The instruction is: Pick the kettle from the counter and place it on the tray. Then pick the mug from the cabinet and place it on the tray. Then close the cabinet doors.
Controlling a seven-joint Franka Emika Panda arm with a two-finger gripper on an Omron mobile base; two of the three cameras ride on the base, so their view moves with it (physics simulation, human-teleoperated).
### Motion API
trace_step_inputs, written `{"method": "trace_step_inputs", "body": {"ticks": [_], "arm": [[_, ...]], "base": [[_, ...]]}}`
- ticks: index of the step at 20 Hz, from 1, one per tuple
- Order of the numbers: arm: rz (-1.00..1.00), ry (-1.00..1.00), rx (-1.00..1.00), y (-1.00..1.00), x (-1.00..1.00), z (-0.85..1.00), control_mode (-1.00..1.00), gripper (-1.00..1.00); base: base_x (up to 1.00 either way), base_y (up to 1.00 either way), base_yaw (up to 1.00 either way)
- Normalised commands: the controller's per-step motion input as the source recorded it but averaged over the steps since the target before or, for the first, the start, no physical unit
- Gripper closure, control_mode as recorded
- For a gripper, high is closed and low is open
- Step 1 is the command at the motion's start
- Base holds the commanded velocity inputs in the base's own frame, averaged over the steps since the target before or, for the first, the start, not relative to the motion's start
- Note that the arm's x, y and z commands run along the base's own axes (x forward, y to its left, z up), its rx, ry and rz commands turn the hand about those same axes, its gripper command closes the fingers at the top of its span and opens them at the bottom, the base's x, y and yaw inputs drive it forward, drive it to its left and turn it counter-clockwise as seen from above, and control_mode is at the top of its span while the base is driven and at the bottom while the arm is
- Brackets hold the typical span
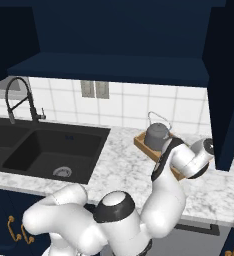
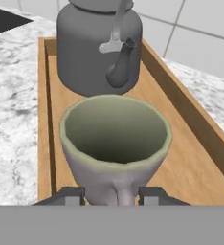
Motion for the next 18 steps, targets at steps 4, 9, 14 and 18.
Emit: {"method": "trace_step_inputs", "body": {"ticks": [4,9,14,18], "arm": [[0.0,0.0,0.0,-0.02,-0.05,0.0,-1.0,-1.0],[0.0,-0.05,0.03,-0.04,-0.17,0.15,-1.0,-1.0],[0.0,-0.07,0.08,-0.01,-0.21,0.38,-1.0,-1.0],[0.0,-0.11,0.13,0.0,-0.16,0.48,-1.0,-1.0]], "base": [[0.0,0.0,0.0],[0.0,0.0,0.0],[0.0,0.0,0.0],[0.0,0.0,0.0]]}}
